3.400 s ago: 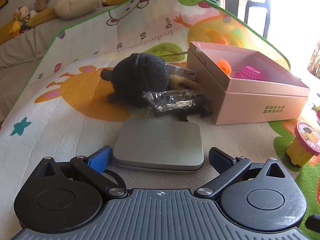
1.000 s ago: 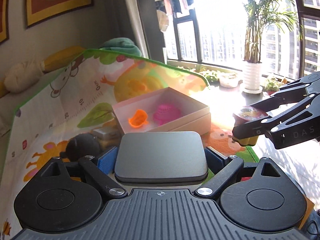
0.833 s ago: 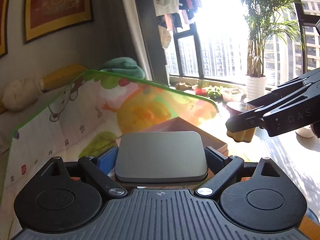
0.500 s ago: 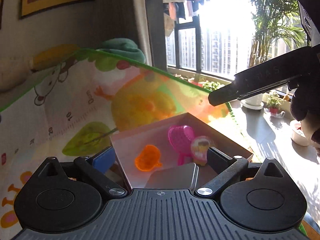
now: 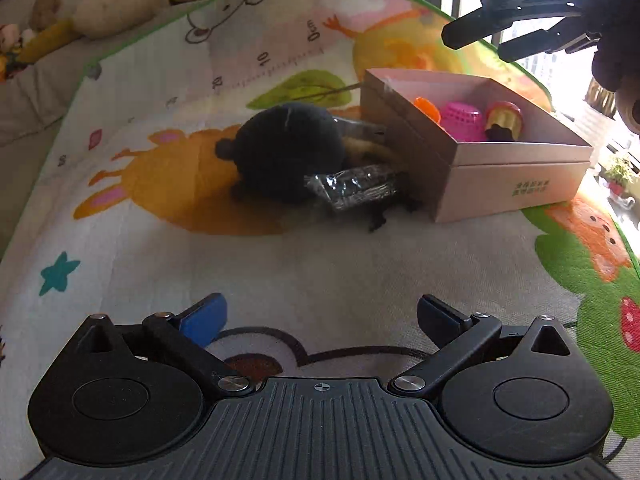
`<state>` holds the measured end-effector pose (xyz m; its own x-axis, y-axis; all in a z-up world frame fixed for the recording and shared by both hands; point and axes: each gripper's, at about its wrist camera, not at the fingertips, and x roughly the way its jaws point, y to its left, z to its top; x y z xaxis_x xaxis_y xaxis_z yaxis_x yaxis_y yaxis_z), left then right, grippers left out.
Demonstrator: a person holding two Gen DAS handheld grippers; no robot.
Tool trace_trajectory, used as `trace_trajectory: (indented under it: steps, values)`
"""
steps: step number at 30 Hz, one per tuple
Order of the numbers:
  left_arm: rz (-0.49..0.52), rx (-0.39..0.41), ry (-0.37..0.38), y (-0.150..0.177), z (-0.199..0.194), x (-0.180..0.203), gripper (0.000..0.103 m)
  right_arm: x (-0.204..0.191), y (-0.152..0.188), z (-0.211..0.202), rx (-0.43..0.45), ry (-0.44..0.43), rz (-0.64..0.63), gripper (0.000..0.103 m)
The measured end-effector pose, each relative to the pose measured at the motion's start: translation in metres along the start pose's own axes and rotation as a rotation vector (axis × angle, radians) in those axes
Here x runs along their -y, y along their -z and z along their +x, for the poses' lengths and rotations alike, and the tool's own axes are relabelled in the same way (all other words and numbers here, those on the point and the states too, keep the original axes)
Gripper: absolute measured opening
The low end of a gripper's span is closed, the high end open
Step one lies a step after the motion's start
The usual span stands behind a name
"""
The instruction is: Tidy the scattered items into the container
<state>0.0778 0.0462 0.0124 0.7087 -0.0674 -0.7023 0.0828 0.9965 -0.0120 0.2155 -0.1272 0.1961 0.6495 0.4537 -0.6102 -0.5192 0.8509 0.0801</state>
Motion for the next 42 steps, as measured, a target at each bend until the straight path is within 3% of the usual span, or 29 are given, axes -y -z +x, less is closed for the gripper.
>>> trace_trajectory:
  steps: [4,7,15,16,17,19,23,26,27,29,31,33,35,37,40,42]
  values:
    - [-0.059,0.017,0.016,0.012,-0.017,-0.011,0.103,-0.058,0.000,0.030,-0.040,-0.078,-0.115,0.078]
    - [-0.081,0.020,0.009,0.017,-0.025,-0.017,0.103,-0.091,0.002,0.057,-0.086,-0.103,-0.181,0.087]
    - [-0.139,0.025,0.003,0.029,-0.033,-0.025,0.103,-0.139,0.030,0.102,-0.107,0.009,-0.496,0.087]
    - [-0.142,0.027,0.005,0.029,-0.034,-0.024,0.103,-0.143,0.034,0.104,-0.098,0.032,-0.522,0.083]
    - [-0.143,0.029,0.009,0.029,-0.035,-0.024,0.103,-0.144,0.036,0.102,-0.092,0.029,-0.525,0.066]
    - [-0.139,0.031,0.014,0.029,-0.036,-0.024,0.103,-0.144,0.036,0.091,-0.089,0.005,-0.487,0.063]
    - [-0.112,0.027,0.016,0.034,-0.038,-0.019,0.103,-0.133,0.035,0.052,-0.131,-0.145,-0.359,0.057]
    - [-0.087,0.032,0.039,0.036,-0.040,-0.013,0.103,-0.122,0.039,0.025,-0.233,-0.344,-0.244,0.056]
    - [-0.079,0.033,0.041,0.037,-0.041,-0.011,0.103,-0.119,0.041,0.015,-0.246,-0.397,-0.226,0.059]
    - [-0.064,0.038,0.039,0.038,-0.044,-0.007,0.103,-0.112,0.044,-0.004,-0.219,-0.447,-0.216,0.076]
    - [-0.056,0.045,0.036,0.040,-0.046,-0.005,0.103,-0.106,0.049,-0.021,-0.141,-0.410,-0.264,0.076]
    - [-0.062,0.047,0.033,0.041,-0.047,-0.006,0.103,-0.104,0.054,-0.024,-0.084,-0.292,-0.333,0.073]
    - [-0.075,0.047,0.026,0.042,-0.048,-0.009,0.103,-0.106,0.061,-0.013,-0.092,-0.184,-0.418,0.050]
    - [-0.091,0.047,0.015,0.042,-0.049,-0.014,0.103,-0.104,0.069,0.003,-0.130,-0.119,-0.449,0.046]
    - [-0.114,0.045,-0.001,0.044,-0.051,-0.023,0.103,-0.097,0.078,0.019,-0.184,-0.133,-0.347,0.041]
    - [-0.129,0.038,-0.013,0.046,-0.051,-0.028,0.103,-0.095,0.081,0.023,-0.168,-0.135,-0.259,0.041]
